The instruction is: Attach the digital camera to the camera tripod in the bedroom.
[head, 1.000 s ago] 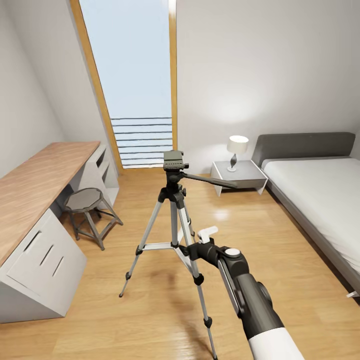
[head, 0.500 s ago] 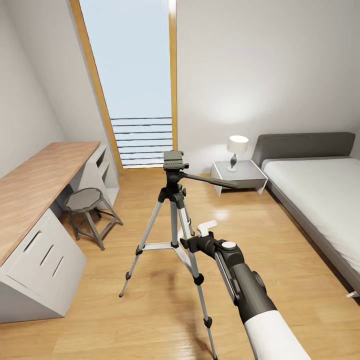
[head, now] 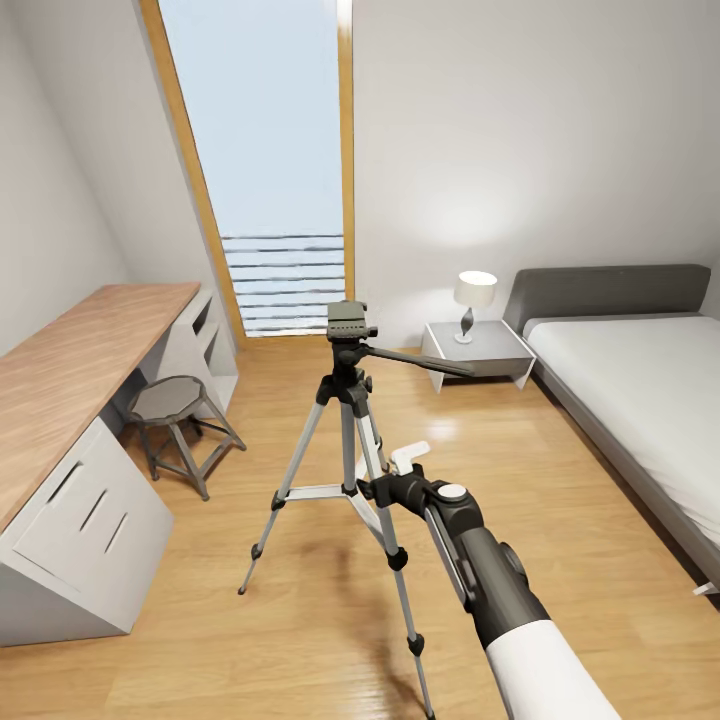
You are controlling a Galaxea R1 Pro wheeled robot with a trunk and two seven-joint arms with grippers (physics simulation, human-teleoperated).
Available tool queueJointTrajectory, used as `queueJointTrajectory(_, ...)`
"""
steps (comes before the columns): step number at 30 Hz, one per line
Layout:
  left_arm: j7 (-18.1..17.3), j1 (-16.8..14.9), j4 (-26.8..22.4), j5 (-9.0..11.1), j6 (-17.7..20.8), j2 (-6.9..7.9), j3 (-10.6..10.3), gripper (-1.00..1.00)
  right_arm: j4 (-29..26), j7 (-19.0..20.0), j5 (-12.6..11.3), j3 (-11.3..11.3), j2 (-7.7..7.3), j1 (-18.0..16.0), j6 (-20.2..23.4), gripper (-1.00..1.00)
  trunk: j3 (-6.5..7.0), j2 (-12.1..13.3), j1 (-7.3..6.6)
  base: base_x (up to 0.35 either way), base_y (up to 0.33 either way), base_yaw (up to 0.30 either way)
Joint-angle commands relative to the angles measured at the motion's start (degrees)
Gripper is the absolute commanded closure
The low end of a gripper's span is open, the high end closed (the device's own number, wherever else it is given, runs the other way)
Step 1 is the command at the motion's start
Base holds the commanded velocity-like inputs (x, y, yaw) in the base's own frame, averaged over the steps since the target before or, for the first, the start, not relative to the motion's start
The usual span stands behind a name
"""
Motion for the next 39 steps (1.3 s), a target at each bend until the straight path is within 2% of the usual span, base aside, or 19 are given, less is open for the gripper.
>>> queueJointTrajectory(1, 0.4, 0.0, 0.0, 0.4, 0.1, 0.19, -0.8, 1.0, -0.1, 0.4, 0.6, -0.1, 0.02, 0.0, 0.2, -1.0, -0.1, -0.1, 0.03, 0.0, 0.0, 0.0)
queueJointTrajectory(4, 0.2, 0.0, 0.0, 0.4, 0.1, 0.23, -1.0, 1.0, -0.1, 0.4, 0.6, -0.1, 0.02, 0.0, 0.2, -1.0, -0.1, -0.1, 0.03, 0.0, 0.0, 0.0)
queueJointTrajectory(16, -0.3, 0.0, -3.2, 0.4, -1.6, 4.08, -2.0, 1.0, 3.4, 0.4, 1.1, 0.0, -0.16, -0.1, 0.4, -1.0, -0.1, -0.1, 0.03, 0.0, 0.0, 0.0)
queueJointTrajectory(26, -0.3, 0.0, -5.5, 0.4, -1.9, 7.18, -2.0, 1.0, 3.7, 0.4, 1.1, 0.0, -0.21, 0.0, 0.4, -1.0, -0.1, -0.1, 0.03, 0.0, 0.0, 0.0)
queueJointTrajectory(39, -0.1, 0.0, -9.7, 0.5, 1.0, 11.38, -1.8, 1.0, 3.6, 0.4, 1.1, 0.0, -0.22, 0.0, 0.3, -1.0, -0.1, -0.1, 0.03, 0.0, 0.0, 0.0)
